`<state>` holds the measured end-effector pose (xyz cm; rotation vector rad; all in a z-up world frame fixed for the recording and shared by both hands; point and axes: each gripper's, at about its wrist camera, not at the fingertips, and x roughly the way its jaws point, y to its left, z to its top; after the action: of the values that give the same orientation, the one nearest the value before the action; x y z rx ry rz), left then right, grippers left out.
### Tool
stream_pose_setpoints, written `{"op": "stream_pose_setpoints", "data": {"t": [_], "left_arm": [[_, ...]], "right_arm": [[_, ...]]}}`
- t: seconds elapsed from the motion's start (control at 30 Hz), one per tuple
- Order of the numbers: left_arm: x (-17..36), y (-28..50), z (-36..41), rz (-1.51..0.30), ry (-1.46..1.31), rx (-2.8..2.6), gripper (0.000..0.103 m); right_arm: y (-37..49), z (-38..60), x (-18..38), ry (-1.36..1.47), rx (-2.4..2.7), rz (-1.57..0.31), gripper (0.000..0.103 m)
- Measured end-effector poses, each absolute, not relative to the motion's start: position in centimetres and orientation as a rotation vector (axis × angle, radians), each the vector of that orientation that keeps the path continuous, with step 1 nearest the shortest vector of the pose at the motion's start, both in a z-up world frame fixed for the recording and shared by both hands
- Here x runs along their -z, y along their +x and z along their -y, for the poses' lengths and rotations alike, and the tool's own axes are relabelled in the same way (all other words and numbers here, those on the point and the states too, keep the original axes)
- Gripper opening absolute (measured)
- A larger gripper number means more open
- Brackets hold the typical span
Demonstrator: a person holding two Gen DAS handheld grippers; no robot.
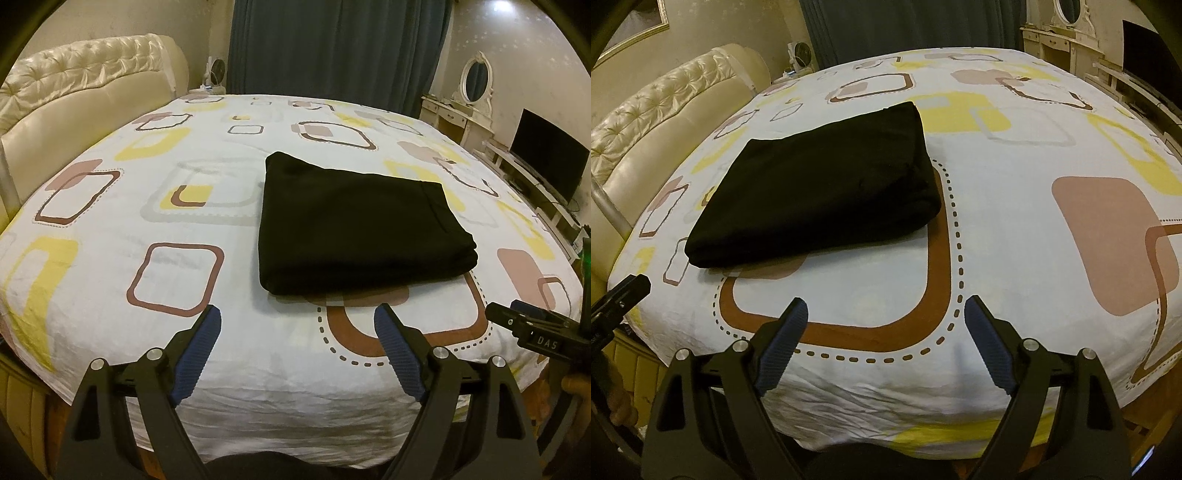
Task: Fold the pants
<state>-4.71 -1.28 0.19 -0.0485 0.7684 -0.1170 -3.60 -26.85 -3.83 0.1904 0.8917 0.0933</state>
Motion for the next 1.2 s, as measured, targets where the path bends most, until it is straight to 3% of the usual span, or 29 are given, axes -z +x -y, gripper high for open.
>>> {"op": "stream_pose_setpoints", "data": {"t": [1.2], "left_arm": [[-0.37, -4.81, 1.55, -0.746, -0.010, 0.059, 0.086]], "right_arm": [[-3.59, 27.19, 4.09, 0.178, -0.096, -0.896, 0.087]]}}
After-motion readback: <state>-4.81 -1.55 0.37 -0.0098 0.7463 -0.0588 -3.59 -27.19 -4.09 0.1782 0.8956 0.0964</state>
